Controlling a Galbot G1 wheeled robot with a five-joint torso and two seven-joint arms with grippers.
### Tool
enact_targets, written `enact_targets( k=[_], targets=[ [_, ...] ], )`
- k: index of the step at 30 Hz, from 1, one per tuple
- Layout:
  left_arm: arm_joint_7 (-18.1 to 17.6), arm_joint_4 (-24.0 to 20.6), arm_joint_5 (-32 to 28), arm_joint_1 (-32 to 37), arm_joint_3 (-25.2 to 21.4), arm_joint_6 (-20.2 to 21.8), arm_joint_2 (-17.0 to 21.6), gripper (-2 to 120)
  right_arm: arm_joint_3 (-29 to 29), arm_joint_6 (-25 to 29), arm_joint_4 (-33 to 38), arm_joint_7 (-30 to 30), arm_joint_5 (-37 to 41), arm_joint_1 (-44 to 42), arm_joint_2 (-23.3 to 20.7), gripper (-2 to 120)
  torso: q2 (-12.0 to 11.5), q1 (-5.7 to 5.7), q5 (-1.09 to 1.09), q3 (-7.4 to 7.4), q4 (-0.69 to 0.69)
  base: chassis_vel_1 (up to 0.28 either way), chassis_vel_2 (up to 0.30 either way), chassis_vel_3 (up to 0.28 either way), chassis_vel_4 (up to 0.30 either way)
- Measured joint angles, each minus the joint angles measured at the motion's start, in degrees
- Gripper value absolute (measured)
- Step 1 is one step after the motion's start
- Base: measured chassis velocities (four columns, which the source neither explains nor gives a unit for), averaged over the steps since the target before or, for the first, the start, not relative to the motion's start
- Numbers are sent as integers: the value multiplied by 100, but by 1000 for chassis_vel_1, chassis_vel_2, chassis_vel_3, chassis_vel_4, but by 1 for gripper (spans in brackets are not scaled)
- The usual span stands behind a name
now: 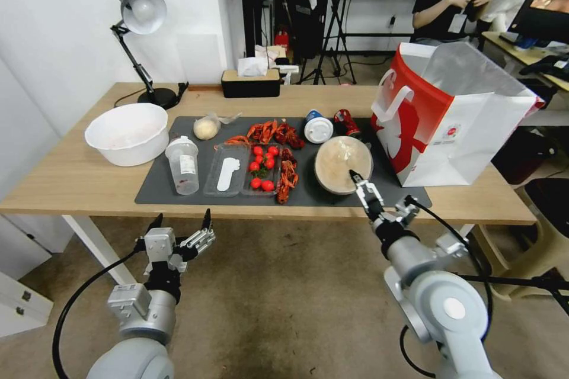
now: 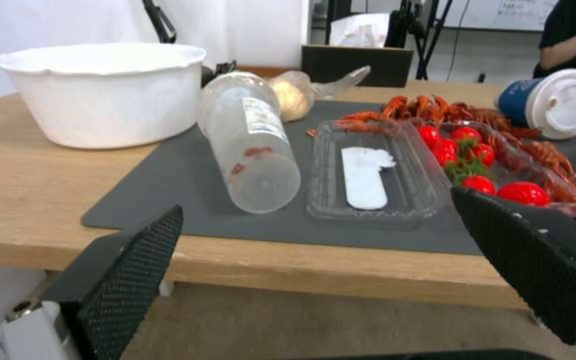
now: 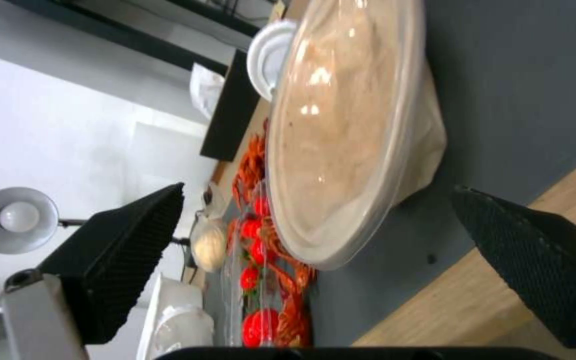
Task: Pick up the trash from the table and place it into the takeout bag.
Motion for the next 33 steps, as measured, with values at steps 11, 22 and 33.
enact_targets(
  k=[11,22,33],
  targets=[
    [2,22,69,69,-30,-92,-74,100,-139,-45,-305,359,261,402,15,100,0,0,0,0,-1,0,0,0,0],
    [8,3,89,138,-26,-113,-135,100,-119,-28,-442,617,591,579,93,61,0,0,1,0,-1,0,0,0,0],
    [0,31,83,161,-25,-215,-122,100,0,21,-355,641,418,490,120,25,0,-1,0,0,-1,0,0,0,0]
  ],
)
